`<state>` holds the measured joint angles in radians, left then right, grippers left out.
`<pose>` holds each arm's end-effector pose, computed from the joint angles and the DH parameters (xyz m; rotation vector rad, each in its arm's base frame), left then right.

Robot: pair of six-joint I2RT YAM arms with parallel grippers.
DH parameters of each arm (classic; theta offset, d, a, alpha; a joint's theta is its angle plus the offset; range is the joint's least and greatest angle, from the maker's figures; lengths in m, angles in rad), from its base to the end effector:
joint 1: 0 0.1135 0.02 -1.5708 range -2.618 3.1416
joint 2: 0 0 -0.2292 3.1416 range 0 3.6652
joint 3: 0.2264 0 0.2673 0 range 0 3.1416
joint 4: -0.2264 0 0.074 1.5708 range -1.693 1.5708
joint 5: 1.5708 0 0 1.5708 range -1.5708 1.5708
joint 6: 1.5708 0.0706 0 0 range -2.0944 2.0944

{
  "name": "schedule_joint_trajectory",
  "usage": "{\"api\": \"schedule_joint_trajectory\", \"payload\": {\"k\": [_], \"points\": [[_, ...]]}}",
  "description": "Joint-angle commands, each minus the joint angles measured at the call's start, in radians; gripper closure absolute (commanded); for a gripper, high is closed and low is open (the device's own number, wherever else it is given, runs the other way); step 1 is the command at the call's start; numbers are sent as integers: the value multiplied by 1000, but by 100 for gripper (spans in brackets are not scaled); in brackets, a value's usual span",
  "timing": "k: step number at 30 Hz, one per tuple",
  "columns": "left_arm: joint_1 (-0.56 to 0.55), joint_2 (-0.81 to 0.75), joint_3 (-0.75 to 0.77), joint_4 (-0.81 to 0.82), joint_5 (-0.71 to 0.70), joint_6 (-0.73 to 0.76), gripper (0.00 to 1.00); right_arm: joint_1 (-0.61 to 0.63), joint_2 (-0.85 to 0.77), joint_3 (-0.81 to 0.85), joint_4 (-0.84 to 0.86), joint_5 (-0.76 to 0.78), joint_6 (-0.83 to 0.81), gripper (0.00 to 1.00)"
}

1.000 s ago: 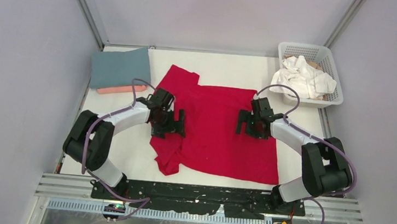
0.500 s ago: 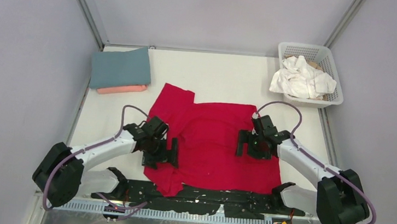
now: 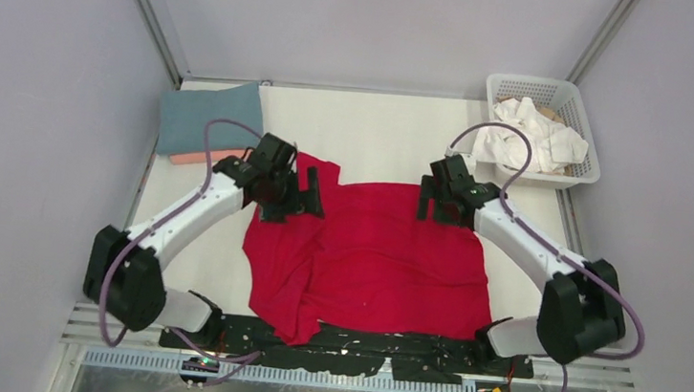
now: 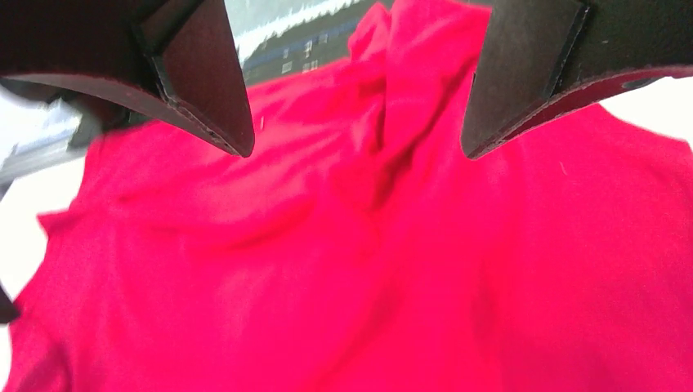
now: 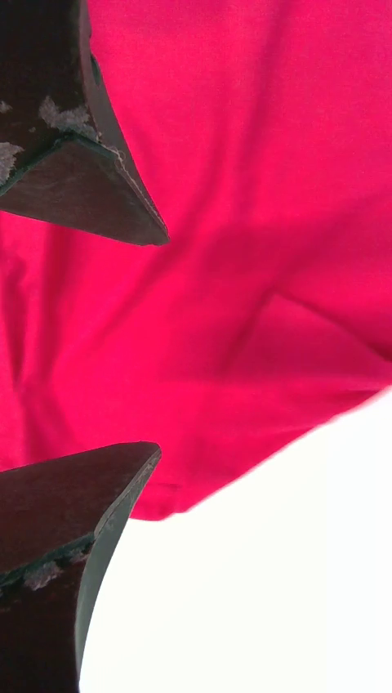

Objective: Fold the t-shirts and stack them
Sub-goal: Flatten out the tshirt

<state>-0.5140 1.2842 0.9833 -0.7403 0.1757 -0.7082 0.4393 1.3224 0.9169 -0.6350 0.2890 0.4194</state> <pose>0.2502 -0.1554 0.1896 -0.2004 2.7328 -0.6238 0.2786 0.1087 0.1658 0.0752 2.5440 -0.0490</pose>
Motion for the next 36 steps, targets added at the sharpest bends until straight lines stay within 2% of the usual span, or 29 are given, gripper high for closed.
{"api": "schedule_joint_trajectory", "payload": {"k": [1,3,7,11,14,24,27,31,36], "points": [[104,239,226,64,-68,121,0,-25,229,138,90,176,-27,5],[130,334,327,67,-111,151,0,-36,319,226,77,186,-33,4],[196,539,557,26,-87,180,0,-37,431,297,62,195,-35,4],[248,710,779,-63,-110,213,0,-48,475,295,48,223,-45,4],[261,792,875,-70,-145,224,0,-63,485,279,45,239,-44,4],[319,927,973,-80,-141,181,0,-121,427,236,48,247,-52,2],[343,945,949,-54,-64,137,1,-122,390,212,44,228,-51,1],[348,954,928,-32,-64,115,1,-121,342,174,57,189,-45,0],[347,1000,949,-48,-32,76,8,-122,311,154,75,158,-44,4]]}}
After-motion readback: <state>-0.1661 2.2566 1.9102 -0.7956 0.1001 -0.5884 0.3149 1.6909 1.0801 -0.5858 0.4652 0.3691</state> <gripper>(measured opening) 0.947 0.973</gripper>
